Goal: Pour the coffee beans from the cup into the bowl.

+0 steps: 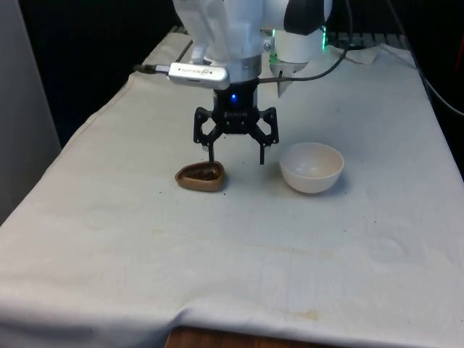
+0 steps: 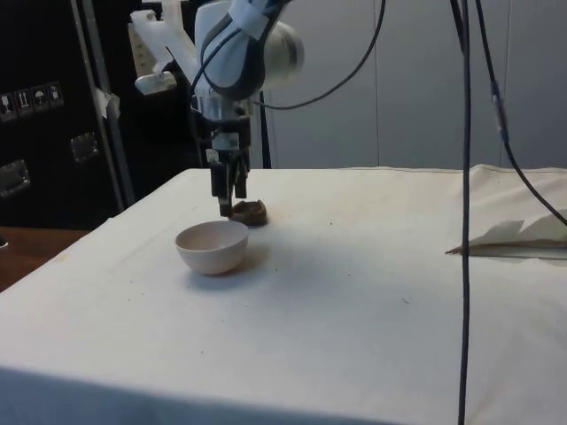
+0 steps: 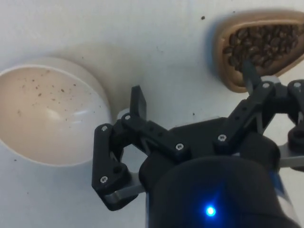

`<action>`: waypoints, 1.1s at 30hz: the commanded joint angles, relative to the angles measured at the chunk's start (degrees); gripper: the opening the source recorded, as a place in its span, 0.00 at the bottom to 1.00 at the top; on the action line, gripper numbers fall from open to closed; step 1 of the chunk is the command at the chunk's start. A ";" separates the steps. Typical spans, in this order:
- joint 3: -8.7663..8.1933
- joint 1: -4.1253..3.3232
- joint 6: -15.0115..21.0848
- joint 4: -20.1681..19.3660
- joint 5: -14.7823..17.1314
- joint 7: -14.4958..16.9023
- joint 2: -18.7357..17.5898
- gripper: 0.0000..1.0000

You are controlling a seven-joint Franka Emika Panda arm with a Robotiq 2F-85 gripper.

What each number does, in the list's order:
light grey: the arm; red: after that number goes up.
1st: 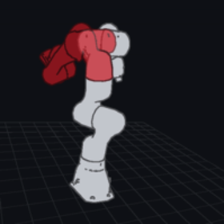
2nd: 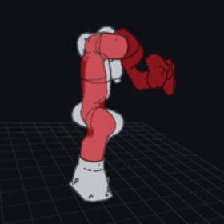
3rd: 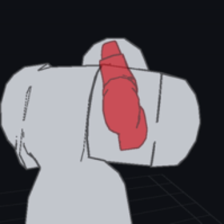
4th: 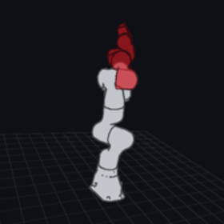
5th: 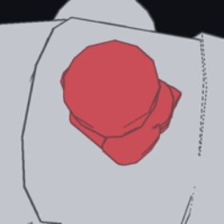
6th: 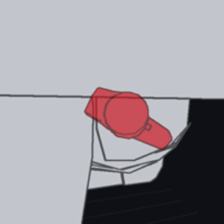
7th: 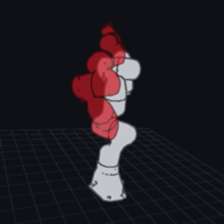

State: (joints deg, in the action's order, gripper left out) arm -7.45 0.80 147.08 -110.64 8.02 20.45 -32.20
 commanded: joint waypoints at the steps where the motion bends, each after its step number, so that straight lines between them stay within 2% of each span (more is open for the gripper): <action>1: 0.57 0.63 0.23 0.46 0.80 1.03 -0.57 1.00; 2: 0.52 0.74 0.29 0.69 0.97 1.32 -0.80 1.00; 3: -0.06 0.11 0.00 0.34 0.52 0.74 -0.46 1.00; 4: 0.46 0.74 0.29 0.86 1.20 1.66 -1.09 1.00; 9: 0.00 0.92 0.29 2.06 1.66 2.86 -2.58 1.00; 10: -0.46 0.52 0.00 1.95 1.26 2.41 -2.46 1.00; 11: -0.06 0.97 0.29 2.18 1.72 3.04 -2.75 1.00; 15: -0.29 1.09 0.46 2.35 1.83 3.55 -3.50 1.00; 20: -0.86 0.69 0.00 2.18 1.38 3.15 -3.55 1.00; 22: -0.63 0.86 0.63 1.43 1.60 3.50 -3.32 1.00; 33: -0.92 0.57 0.17 1.66 1.38 3.15 -3.50 1.00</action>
State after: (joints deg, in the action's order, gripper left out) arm -8.37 1.43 147.08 -108.86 9.40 23.61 -35.75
